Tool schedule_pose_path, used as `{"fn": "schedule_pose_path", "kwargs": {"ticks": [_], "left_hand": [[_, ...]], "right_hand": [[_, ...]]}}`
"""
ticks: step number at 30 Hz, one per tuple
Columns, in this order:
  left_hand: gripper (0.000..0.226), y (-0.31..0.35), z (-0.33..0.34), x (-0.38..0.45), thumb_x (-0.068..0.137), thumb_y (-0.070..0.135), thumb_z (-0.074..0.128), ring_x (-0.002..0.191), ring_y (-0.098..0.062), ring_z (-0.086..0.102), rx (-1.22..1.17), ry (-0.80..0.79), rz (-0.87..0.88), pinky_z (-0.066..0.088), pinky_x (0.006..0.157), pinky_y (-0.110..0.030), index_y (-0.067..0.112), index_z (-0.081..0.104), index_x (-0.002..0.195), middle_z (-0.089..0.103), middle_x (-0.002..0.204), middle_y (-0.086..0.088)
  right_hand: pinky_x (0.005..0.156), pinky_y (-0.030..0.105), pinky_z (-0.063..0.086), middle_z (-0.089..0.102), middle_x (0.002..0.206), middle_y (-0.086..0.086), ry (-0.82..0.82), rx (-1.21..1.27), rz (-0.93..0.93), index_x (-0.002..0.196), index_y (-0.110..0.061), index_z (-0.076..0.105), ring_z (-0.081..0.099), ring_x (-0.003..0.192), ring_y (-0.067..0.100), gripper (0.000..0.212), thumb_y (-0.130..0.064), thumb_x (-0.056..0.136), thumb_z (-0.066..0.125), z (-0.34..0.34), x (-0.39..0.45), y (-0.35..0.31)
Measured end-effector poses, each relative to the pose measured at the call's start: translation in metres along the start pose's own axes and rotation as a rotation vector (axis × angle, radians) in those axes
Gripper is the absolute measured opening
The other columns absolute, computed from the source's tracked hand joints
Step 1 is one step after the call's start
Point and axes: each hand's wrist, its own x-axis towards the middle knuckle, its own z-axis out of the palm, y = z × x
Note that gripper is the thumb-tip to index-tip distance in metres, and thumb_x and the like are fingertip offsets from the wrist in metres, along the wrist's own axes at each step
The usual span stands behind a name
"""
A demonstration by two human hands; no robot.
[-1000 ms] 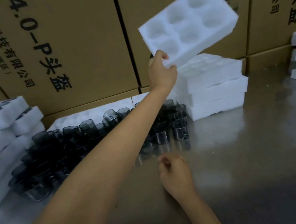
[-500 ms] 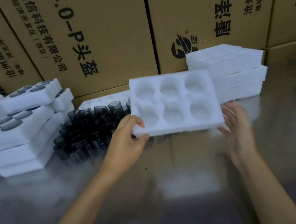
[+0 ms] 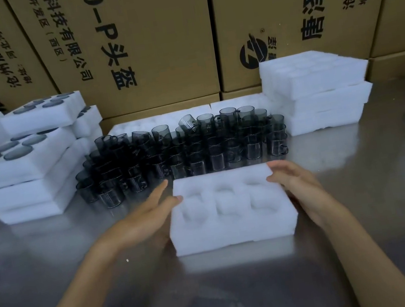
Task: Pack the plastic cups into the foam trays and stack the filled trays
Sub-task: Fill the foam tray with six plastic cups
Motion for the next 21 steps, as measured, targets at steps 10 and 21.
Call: {"fn": "schedule_pose_path", "kwargs": {"ticks": [10, 21], "left_hand": [[0.027, -0.043, 0.018, 0.068, 0.103, 0.033, 0.047, 0.056, -0.017, 0.057, -0.612, 0.565, 0.015, 0.044, 0.046, -0.028, 0.016, 0.067, 0.099, 0.064, 0.08, -0.015], [0.026, -0.051, 0.008, 0.102, 0.09, 0.018, 0.05, 0.075, -0.016, 0.063, -0.529, 0.771, -0.002, 0.05, 0.071, -0.033, 0.02, 0.071, 0.075, 0.071, 0.078, 0.003]], "right_hand": [[0.087, 0.034, 0.057, 0.07, 0.092, 0.014, 0.244, 0.118, -0.014, 0.096, -0.009, 0.071, 0.067, 0.095, 0.028, 0.015, -0.017, 0.098, 0.059, 0.003, 0.017, 0.006], [0.104, 0.036, 0.042, 0.063, 0.115, -0.001, 0.01, -0.697, -0.438, 0.104, -0.025, 0.068, 0.053, 0.115, 0.02, 0.015, -0.019, 0.091, 0.064, 0.109, 0.057, -0.064]]}}
